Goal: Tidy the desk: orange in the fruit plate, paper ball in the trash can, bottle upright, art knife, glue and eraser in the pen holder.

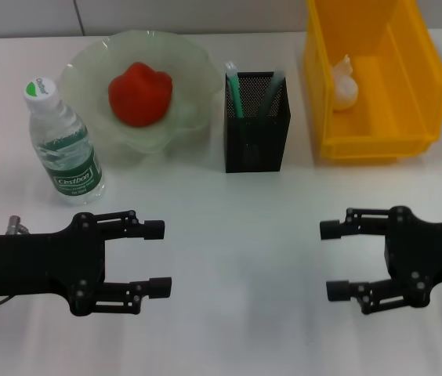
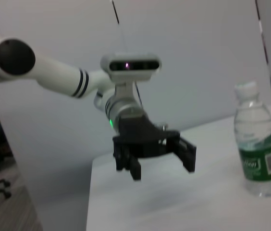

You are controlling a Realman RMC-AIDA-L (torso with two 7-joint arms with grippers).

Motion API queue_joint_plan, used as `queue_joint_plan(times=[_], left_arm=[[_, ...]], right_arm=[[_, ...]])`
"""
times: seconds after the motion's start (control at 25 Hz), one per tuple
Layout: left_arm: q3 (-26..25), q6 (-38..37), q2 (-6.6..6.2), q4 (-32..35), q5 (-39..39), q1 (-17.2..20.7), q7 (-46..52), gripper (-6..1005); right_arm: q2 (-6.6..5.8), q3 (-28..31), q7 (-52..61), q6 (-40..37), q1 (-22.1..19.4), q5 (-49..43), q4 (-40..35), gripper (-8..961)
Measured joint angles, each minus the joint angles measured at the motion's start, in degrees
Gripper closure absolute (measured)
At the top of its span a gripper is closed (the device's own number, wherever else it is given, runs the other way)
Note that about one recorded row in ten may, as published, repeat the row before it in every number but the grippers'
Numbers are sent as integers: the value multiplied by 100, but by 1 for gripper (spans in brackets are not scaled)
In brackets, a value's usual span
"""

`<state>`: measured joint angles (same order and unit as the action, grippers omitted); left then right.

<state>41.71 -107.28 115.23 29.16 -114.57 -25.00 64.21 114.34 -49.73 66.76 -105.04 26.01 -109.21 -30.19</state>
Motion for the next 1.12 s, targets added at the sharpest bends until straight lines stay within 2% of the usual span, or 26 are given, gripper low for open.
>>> queue_joint_plan(times=[0.16, 0.52, 1.12], left_arm=[[3, -27, -16, 119, -115, -29, 64, 216], [7, -101, -107, 143, -250, -41, 121, 216], [3, -137, -117, 151, -249, -40, 111, 216]], right_arm=[[18, -4, -1, 91, 57, -269, 17, 137], [153, 30, -5, 179, 108, -356, -7, 137], [185, 43, -5, 257, 157, -362, -13, 137]])
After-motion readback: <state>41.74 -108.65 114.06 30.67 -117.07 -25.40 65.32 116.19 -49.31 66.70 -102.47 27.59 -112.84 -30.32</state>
